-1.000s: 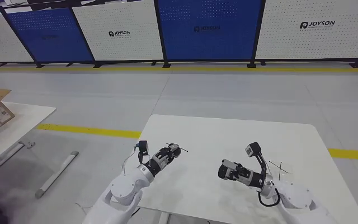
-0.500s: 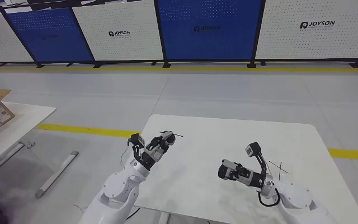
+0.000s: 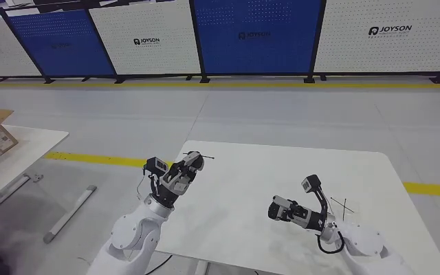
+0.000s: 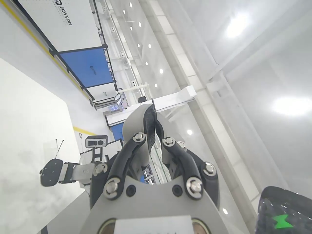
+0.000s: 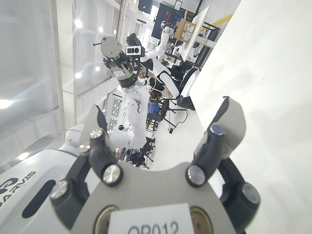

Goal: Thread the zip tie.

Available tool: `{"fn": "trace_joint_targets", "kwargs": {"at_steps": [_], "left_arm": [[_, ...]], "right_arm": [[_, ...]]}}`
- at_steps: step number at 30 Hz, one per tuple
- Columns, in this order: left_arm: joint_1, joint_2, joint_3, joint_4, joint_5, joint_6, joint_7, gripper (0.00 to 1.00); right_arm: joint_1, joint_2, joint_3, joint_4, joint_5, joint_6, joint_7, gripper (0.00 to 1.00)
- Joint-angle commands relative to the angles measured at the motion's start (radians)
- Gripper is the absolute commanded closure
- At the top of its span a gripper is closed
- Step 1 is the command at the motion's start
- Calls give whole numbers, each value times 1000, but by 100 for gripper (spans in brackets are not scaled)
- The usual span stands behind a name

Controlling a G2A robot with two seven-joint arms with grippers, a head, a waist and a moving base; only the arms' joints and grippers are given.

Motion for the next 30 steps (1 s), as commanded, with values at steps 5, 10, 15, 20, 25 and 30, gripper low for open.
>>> {"fn": "trace_joint_targets", "kwargs": {"at_steps": [5,10,15,20,25,30], "left_arm": [[-28,1,46,58,130,39,-7,100],[-67,0,92,126,221,83,-9,100],[-78,-2,150,174,347,89,19,100],[-72,-1,160,201,371,111,9,100],[-72,-1,160,201,371,111,9,100],[-75,-1,167,206,397,111,16,100]], "right_arm": [[0,0,0,0,0,0,0,0],[0,0,0,0,0,0,0,0],[0,0,0,0,0,0,0,0],[0,0,0,0,0,0,0,0],[0,0,0,0,0,0,0,0],[0,0,0,0,0,0,0,0]]}}
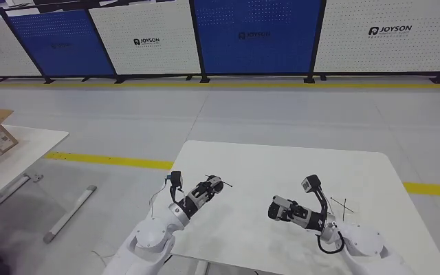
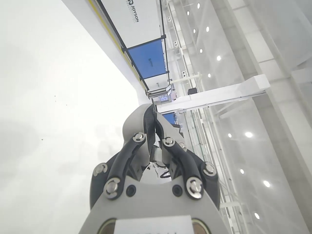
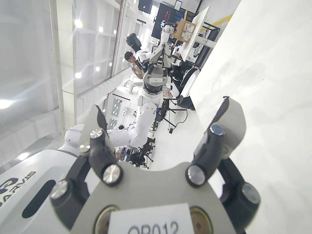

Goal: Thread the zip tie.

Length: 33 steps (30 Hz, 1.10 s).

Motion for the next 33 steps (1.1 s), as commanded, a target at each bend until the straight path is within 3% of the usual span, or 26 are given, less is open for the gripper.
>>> {"fn": "trace_joint_targets", "kwargs": {"at_steps": [1,5,10,21,23,26,33], "left_arm": [[-4,0,18,11,56,-2,2,100],[-5,0,49,30,114,-23,-11,100],[-7,-5,90,39,80,-32,-22,100],[-7,-6,94,39,75,-36,-14,100],[-12,-8,115,51,76,-19,-18,100],[-28,-14,153,92,90,-27,5,100],[-32,-16,157,101,68,-29,4,100]], "right_arm": [[0,0,0,0,0,0,0,0],[0,0,0,0,0,0,0,0],[0,0,0,0,0,0,0,0],[0,0,0,0,0,0,0,0],[0,0,0,0,0,0,0,0],[0,0,0,0,0,0,0,0],[0,0,0,0,0,0,0,0]]}}
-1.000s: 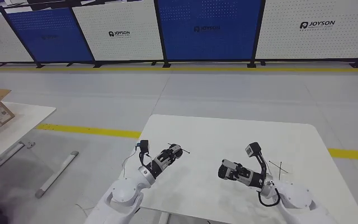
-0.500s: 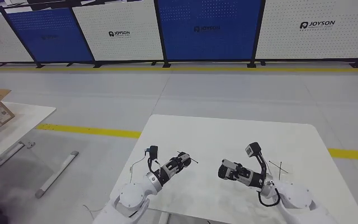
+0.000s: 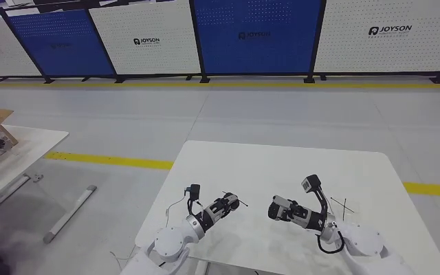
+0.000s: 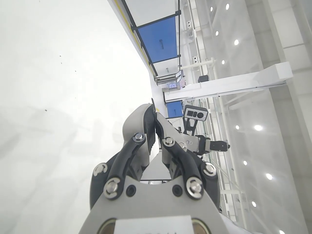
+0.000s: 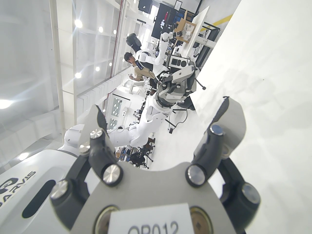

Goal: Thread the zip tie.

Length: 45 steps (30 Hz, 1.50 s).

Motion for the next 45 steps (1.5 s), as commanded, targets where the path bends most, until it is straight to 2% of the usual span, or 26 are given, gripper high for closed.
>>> {"fn": "trace_joint_targets", "kwargs": {"at_steps": [1,11,13,15,17,20,23,25,37,38,39,42,45], "left_arm": [[0,0,0,0,0,0,0,100],[0,0,0,0,0,0,0,100],[0,0,0,0,0,0,0,100],[0,0,0,0,0,0,0,100],[0,0,0,0,0,0,0,100],[0,0,0,0,0,0,0,100],[0,0,0,0,0,0,0,100],[0,0,0,0,0,0,0,100],[0,0,0,0,0,0,0,100],[0,0,0,0,0,0,0,100],[0,0,0,0,0,0,0,100],[0,0,0,0,0,0,0,100],[0,0,0,0,0,0,0,100]], "right_arm": [[0,0,0,0,0,0,0,0],[0,0,2,0,-4,2,-4,0],[6,5,25,1,-21,25,-6,0],[12,10,55,18,51,37,74,0],[29,19,93,51,70,42,141,0],[55,31,119,60,43,74,260,0],[95,42,122,73,-32,137,383,0],[116,44,120,91,-60,169,403,0],[118,44,123,97,-59,171,391,0],[117,44,123,91,-77,168,373,0],[119,48,121,73,-148,168,356,0],[121,58,144,67,-130,141,451,0],[156,73,163,67,-239,128,528,0]]}}
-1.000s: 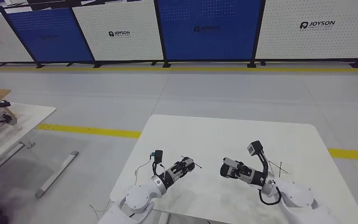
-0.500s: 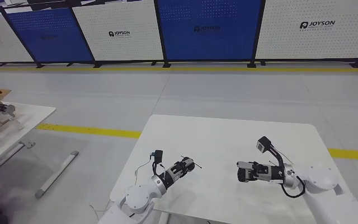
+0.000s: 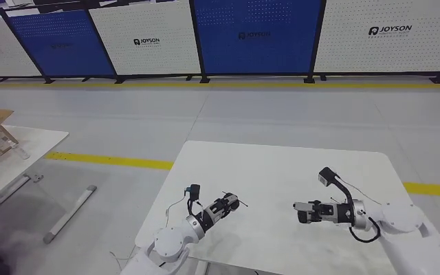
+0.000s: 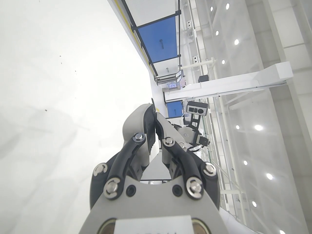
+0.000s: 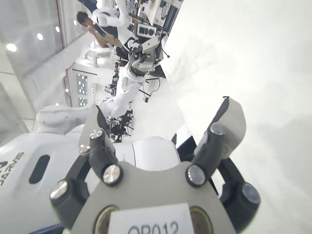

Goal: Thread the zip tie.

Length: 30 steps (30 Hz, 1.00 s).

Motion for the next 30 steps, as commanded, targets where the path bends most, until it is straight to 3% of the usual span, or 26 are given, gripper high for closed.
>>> {"fn": "trace_joint_targets", "kwargs": {"at_steps": [1,4,7,18,24,26,30], "left_arm": [[0,0,0,0,0,0,0,100],[0,0,0,0,0,0,0,100],[0,0,0,0,0,0,0,100],[0,0,0,0,0,0,0,100],[0,0,0,0,0,0,0,100],[0,0,0,0,0,0,0,100],[0,0,0,0,0,0,0,100]], "right_arm": [[21,9,-9,-14,-82,-2,40,0],[54,30,-41,-26,-150,-31,40,0],[104,58,-120,0,-201,-55,40,0],[116,61,-118,16,-193,-47,34,0],[112,80,-63,-15,-262,22,-20,0],[108,91,-35,-33,-302,72,-21,0],[103,108,-4,-68,-401,226,-8,0]]}}
